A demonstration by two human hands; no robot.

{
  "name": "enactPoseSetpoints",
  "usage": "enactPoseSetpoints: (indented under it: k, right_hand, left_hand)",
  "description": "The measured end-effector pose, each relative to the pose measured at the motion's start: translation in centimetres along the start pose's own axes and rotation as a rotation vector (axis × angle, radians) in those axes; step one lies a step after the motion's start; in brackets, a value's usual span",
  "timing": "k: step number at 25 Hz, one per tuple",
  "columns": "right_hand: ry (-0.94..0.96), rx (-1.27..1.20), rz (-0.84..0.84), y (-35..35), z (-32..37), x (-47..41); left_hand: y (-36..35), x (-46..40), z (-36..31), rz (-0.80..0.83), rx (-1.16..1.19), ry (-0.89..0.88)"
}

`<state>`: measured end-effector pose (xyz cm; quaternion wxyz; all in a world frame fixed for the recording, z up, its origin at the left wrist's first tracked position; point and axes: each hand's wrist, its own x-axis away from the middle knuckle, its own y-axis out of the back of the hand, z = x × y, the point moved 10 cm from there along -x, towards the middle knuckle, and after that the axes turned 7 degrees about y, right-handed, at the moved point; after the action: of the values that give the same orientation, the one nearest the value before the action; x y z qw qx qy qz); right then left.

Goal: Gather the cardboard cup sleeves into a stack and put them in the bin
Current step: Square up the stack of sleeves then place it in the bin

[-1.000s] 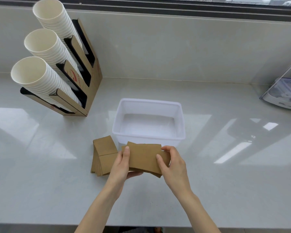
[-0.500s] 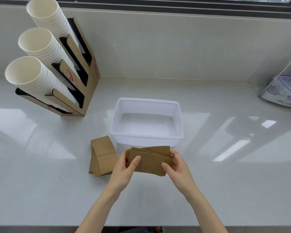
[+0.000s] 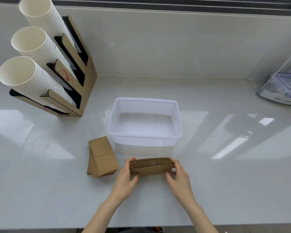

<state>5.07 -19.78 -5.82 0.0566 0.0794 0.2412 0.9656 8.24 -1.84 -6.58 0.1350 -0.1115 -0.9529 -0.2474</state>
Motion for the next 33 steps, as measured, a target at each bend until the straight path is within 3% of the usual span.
enactPoseSetpoints:
  k: [12,21,29,33]
  right_hand:
    - [0.029,0.129,0.012,-0.7,0.4,-0.3]
    - [0.019,0.069,0.012,0.4,1.3,-0.6]
    - [0.017,-0.117,0.015,0.7,4.7,-1.3]
    - [0.0,-0.215,0.1,-1.6,6.7,-1.5]
  left_hand:
    - [-0.5,0.0,-0.1,-0.018,-0.083,-0.03]
    - [-0.4,0.4,-1.3,0.01,-0.081,-0.045]
    - [4.5,1.0,-4.4,-0.128,0.194,-0.061]
    - [7.3,1.1,-4.4,-0.206,0.444,-0.014]
